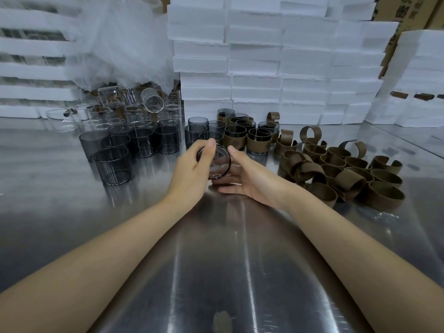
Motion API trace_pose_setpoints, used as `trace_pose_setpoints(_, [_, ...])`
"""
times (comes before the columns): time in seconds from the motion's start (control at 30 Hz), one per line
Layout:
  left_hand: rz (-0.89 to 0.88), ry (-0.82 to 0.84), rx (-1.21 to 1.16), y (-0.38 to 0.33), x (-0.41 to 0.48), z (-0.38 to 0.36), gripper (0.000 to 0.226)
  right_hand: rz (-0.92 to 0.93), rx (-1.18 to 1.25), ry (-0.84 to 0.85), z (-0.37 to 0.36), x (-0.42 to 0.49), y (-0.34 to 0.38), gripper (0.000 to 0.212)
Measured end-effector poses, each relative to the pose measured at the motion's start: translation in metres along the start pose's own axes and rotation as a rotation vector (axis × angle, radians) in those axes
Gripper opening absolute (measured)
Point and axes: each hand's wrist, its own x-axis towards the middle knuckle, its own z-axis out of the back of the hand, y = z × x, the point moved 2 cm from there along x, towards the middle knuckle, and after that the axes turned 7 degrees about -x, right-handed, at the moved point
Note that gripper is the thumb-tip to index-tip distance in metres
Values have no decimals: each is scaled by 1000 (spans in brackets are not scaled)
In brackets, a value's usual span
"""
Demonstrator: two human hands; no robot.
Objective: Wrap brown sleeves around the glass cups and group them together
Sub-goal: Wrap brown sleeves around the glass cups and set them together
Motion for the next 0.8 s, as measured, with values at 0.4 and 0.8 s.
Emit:
trace_pose_setpoints(0.4, [73, 135, -10, 15, 4, -7, 34, 43, 235, 56, 7, 3, -6, 36])
trace_pose_setpoints(0.8, [-359, 139, 322, -15, -5, -3, 44, 304, -319, -407, 5, 7, -13, 50])
